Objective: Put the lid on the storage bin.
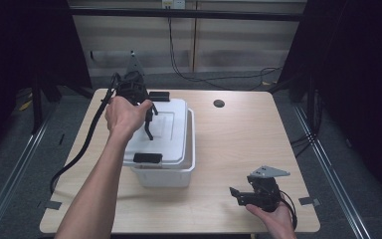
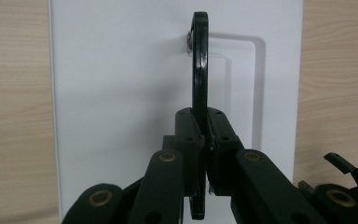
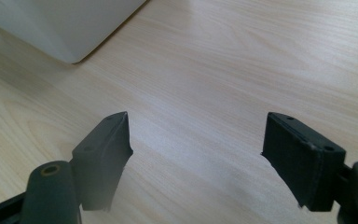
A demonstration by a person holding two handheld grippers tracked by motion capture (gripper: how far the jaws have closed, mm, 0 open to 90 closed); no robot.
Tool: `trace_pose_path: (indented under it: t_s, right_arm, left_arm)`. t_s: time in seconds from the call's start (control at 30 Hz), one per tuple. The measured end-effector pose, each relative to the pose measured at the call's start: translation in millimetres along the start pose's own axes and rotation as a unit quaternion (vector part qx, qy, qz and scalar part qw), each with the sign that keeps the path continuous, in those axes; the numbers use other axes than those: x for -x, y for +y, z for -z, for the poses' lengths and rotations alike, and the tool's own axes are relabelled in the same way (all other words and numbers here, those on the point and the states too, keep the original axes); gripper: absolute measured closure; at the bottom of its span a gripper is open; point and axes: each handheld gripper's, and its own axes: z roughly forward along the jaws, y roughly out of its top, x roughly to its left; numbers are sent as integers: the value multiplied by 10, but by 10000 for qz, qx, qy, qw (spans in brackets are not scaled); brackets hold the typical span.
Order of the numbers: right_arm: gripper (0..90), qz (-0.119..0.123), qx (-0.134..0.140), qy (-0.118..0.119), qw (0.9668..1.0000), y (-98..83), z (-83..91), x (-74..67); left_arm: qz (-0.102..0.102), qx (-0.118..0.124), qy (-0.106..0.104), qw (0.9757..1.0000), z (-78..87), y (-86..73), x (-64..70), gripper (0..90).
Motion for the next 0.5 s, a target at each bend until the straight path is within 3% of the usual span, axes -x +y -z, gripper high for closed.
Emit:
trace_pose_path:
  t_s: [0.5]
  right_arm:
    - [228,64,-1,6,10000,1,-3,-4]
  left_arm:
    - [188,30,-36,9998,-179,-47,148,851]
